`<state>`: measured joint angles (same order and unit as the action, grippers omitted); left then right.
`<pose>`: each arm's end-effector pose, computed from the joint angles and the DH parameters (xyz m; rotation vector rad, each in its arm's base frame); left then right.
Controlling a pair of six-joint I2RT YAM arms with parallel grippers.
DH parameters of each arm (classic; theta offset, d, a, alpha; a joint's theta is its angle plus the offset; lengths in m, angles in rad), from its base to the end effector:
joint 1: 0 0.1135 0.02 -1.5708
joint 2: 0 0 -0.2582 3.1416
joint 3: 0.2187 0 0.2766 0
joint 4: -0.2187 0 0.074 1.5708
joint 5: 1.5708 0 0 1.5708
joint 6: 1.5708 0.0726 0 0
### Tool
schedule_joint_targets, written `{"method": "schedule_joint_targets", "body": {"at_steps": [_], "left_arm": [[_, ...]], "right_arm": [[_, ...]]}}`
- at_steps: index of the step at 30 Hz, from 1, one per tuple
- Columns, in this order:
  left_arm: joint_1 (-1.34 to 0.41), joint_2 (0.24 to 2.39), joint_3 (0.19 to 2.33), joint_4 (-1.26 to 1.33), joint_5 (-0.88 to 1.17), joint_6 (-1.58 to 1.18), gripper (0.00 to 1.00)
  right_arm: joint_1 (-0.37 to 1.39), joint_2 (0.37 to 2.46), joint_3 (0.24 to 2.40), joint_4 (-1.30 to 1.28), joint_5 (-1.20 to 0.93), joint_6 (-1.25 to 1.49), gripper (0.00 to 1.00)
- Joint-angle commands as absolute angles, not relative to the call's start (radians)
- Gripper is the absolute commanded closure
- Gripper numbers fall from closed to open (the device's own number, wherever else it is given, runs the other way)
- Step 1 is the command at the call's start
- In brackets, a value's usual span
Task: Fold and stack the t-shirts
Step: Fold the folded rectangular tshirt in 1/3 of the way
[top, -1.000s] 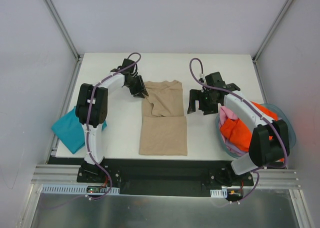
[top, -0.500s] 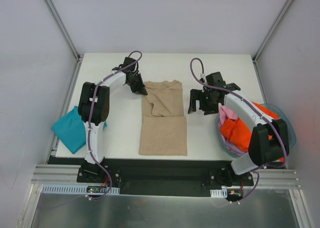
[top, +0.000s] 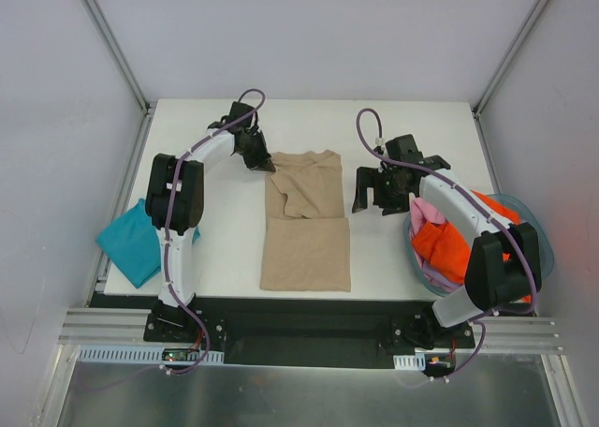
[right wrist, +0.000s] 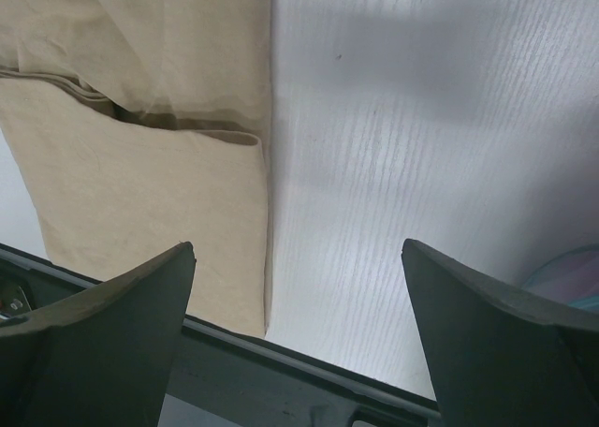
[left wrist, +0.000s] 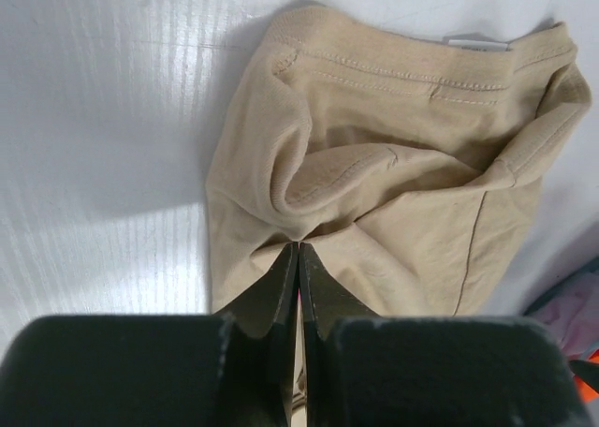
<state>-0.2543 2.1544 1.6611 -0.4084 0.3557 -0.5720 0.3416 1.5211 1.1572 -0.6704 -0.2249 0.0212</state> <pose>0.4937 -0.1544 0.1425 -0.2469 2.5523 -0.7785 0.3289 0.1341 0.2069 -0.4988 2.5764 0.4214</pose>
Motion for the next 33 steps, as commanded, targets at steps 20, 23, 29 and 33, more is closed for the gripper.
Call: {"method": "schedule_joint_targets", "body": {"at_steps": [20, 23, 29, 33], "left_arm": [[-0.238, 2.137, 1.611, -0.437, 0.414, -0.568, 0.67], [-0.238, 2.134, 1.602, -0.437, 0.42, -0.569, 0.69], [-0.244, 2.12, 1.589, -0.437, 0.425, -0.568, 0.72], [-0.245, 2.123, 1.598, -0.437, 0.43, -0.572, 0.81]], "right_arm": [[0.328, 1.548, 1.18, -0.68, -0.241, 0.012, 0.03], [0.328, 1.548, 1.178, -0.68, -0.241, 0.012, 0.03], [0.328, 1.555, 1.178, -0.678, -0.242, 0.012, 0.03], [0.327, 1.557, 1.177, -0.676, -0.242, 0.012, 0.03]]}}
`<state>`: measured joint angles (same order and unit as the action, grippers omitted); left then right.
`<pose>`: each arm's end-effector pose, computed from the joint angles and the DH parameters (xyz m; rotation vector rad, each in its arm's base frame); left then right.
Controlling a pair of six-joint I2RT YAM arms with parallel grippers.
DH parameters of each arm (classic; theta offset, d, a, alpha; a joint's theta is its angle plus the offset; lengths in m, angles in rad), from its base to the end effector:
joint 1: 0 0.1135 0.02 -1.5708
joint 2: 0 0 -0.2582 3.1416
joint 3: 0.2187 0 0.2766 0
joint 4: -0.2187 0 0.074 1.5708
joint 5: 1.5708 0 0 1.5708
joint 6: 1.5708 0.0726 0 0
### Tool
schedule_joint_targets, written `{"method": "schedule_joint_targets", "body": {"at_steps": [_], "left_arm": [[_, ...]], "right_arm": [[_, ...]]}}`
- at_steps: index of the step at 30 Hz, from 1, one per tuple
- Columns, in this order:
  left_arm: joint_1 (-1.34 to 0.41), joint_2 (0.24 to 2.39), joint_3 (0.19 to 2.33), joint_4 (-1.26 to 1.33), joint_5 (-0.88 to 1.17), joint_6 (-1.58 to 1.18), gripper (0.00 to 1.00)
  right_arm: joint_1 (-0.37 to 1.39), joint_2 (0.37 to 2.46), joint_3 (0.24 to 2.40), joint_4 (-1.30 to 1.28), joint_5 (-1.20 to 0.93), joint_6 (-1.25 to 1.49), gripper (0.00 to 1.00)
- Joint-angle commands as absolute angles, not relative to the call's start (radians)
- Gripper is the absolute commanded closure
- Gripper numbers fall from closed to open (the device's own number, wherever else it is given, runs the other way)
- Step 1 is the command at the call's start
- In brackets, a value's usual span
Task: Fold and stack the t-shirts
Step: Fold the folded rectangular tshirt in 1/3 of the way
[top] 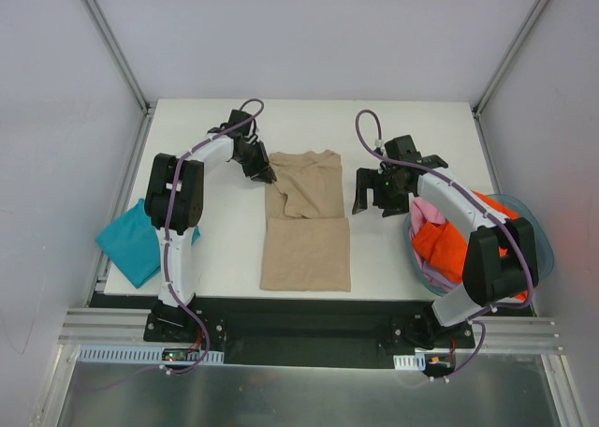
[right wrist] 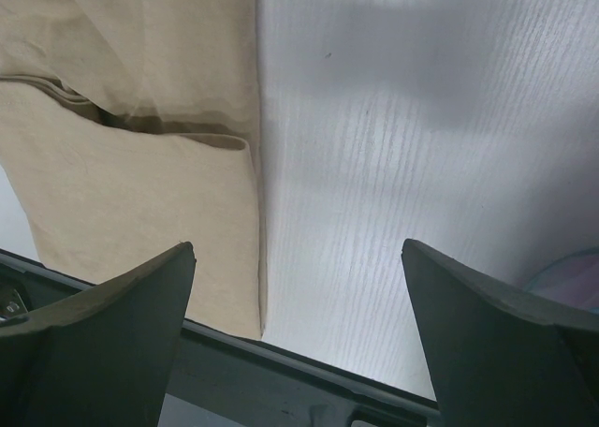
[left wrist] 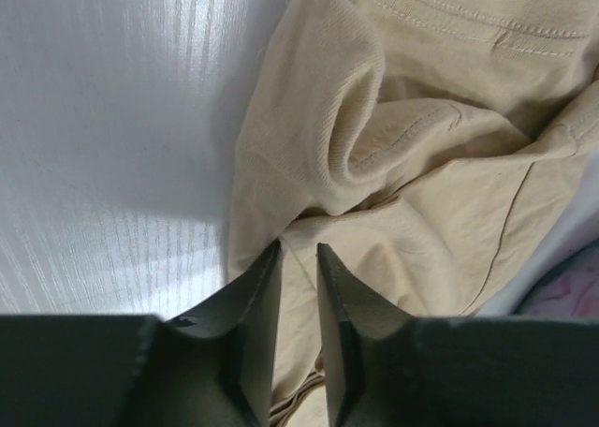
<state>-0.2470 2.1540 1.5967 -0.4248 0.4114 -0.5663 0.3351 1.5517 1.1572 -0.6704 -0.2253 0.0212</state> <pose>0.4788 -0.1507 0.1203 -0.2550 2.6351 -0.8232 0.3323 0.1329 0.1966 -0.4913 2.6084 0.4169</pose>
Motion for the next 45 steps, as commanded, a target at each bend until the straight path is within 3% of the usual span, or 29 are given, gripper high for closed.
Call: {"method": "schedule_joint_targets", "body": {"at_steps": [1, 11, 17, 32, 33, 34, 37, 41, 45], "left_arm": [[-0.245, 2.122, 1.6, -0.436, 0.431, -0.578, 0.82], [-0.253, 2.121, 1.603, -0.436, 0.445, -0.597, 0.83], [-0.259, 2.109, 1.603, -0.436, 0.431, -0.594, 1.0], [-0.258, 2.075, 1.617, -0.437, 0.354, -0.555, 1.0], [-0.256, 2.082, 1.617, -0.437, 0.356, -0.558, 0.95], [-0.256, 2.085, 1.617, -0.437, 0.36, -0.561, 0.8], [-0.256, 2.103, 1.623, -0.439, 0.365, -0.563, 0.67], [-0.256, 2.125, 1.634, -0.439, 0.374, -0.561, 0.62], [-0.256, 2.151, 1.655, -0.437, 0.416, -0.561, 0.71]], "right_arm": [[0.328, 1.559, 1.177, -0.676, -0.244, 0.011, 0.03], [0.327, 1.565, 1.173, -0.675, -0.242, 0.012, 0.03], [0.328, 1.562, 1.172, -0.675, -0.233, 0.009, 0.03], [0.327, 1.559, 1.167, -0.676, -0.219, 0.008, 0.03], [0.327, 1.56, 1.166, -0.676, -0.218, 0.008, 0.03], [0.328, 1.559, 1.166, -0.676, -0.215, 0.006, 0.03], [0.327, 1.563, 1.166, -0.678, -0.215, 0.008, 0.03], [0.327, 1.563, 1.166, -0.678, -0.213, 0.008, 0.03], [0.327, 1.569, 1.17, -0.681, -0.209, 0.006, 0.03]]}}
